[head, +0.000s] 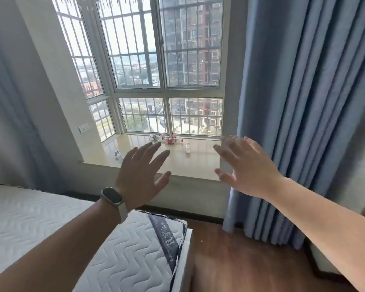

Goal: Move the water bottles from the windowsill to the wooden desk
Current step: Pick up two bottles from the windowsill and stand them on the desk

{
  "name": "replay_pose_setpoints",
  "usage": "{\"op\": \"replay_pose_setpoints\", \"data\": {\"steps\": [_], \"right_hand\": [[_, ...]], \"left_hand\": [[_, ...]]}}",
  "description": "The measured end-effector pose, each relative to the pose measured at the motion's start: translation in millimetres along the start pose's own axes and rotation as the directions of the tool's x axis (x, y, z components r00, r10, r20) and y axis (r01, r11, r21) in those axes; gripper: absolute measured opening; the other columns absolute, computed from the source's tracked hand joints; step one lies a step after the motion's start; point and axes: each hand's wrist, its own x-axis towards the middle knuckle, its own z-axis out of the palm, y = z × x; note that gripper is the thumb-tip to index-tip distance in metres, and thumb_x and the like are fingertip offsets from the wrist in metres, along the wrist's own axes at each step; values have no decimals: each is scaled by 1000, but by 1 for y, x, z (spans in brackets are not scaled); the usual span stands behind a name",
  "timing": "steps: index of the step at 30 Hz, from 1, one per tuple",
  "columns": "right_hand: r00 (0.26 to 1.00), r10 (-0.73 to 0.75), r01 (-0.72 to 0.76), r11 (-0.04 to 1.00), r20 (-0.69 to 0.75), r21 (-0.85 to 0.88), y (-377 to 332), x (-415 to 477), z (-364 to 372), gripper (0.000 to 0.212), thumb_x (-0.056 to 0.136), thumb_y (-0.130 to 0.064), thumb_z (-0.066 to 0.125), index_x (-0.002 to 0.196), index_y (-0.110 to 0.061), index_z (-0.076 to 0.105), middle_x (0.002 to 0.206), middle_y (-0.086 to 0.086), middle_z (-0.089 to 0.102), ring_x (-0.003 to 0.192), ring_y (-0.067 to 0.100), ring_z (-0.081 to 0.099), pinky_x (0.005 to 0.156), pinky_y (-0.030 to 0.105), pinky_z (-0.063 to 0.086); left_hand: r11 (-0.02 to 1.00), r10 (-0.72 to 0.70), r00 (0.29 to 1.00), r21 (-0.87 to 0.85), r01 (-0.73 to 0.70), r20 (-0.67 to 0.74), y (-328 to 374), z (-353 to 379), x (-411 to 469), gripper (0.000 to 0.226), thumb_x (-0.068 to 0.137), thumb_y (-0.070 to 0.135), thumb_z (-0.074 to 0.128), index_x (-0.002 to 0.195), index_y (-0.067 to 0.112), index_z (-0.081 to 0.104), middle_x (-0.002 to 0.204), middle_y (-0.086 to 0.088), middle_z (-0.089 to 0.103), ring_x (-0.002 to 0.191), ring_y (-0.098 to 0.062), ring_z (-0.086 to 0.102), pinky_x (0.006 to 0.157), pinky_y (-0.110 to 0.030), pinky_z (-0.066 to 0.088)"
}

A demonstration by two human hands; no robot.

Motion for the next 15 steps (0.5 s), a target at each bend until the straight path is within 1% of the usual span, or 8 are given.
{"op": "replay_pose_setpoints", "data": {"steps": [4, 10, 15], "right_hand": [[999, 22, -23, 1000, 33, 20, 51, 11, 18, 65, 90, -55, 38, 134, -11, 55, 137, 14, 52, 124, 37, 50, 104, 55, 37], [999, 7, -8, 999, 33, 47, 114, 22, 49, 66, 92, -56, 35, 137, -11, 53, 143, 14, 48, 128, 37, 48, 106, 56, 34], [997, 3, -9, 997, 73, 78, 141, 34, 65, 67, 93, -58, 31, 142, -14, 47, 148, 13, 43, 131, 36, 43, 109, 55, 31]], "left_hand": [[1000, -9, 998, 26, 7, 61, 28, 25, 46, 54, 90, 47, 49, 129, 13, 64, 140, -15, 56, 129, -35, 53, 106, -54, 38], [998, -32, 998, 57, 29, 55, 53, 62, 94, 54, 91, 47, 49, 131, 13, 63, 142, -14, 55, 130, -36, 52, 104, -55, 41], [997, -43, 996, 73, 38, 72, 63, 79, 114, 54, 91, 47, 51, 133, 14, 62, 144, -14, 53, 132, -35, 50, 105, -56, 40]]}}
